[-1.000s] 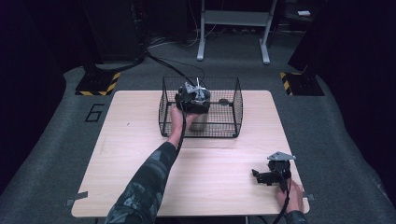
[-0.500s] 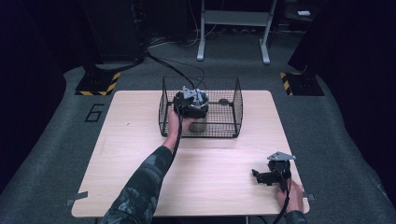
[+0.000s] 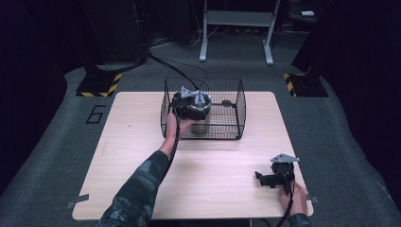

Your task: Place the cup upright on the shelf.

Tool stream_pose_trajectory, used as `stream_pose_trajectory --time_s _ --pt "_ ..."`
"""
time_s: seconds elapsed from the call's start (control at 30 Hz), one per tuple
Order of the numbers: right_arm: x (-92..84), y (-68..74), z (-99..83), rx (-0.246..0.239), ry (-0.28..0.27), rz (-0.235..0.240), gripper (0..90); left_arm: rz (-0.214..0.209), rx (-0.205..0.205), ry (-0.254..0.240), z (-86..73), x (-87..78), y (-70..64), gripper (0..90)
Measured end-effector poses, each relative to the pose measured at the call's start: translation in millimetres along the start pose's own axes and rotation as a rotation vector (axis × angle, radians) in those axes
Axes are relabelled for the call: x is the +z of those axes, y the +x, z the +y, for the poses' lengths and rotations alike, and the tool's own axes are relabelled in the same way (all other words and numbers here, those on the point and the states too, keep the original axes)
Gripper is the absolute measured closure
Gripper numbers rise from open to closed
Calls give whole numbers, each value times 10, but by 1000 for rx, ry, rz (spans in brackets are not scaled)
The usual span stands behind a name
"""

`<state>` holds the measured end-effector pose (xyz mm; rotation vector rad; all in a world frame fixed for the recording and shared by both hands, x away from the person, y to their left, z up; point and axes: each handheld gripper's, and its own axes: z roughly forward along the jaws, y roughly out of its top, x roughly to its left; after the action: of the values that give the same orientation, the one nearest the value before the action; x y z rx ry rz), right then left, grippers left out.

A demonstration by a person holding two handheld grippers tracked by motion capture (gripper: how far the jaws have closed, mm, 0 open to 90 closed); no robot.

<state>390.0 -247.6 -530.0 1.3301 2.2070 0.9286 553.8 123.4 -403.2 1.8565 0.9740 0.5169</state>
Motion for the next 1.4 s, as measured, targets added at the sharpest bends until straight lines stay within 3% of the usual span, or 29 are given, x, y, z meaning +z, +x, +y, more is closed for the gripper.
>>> stream_pose_trajectory --time_s 0.23,0.27,0.5,0.7,1.07,1.27,1.4 --pt "0 -1 0 -1 0 0 0 -56 32 -2 67 -297 -54 1" --pt "0 -1 0 -2 -1 0 0 -78 38 7 73 -398 -72 1" --pt "0 -1 0 -1 -1 0 0 -89 68 17 31 -702 -103 2" --pt "0 -1 0 -2 0 0 0 -75 99 32 -51 -1036 -84 2" --pt "1 3 1 1 -1 -3 0 -10 101 64 -448 -1536 70 2" --pt "2 4 2 2 0 -4 0 27 93 96 -779 -1748 176 2" --pt "2 3 2 1 0 -4 0 59 62 112 -1021 -1874 254 2"
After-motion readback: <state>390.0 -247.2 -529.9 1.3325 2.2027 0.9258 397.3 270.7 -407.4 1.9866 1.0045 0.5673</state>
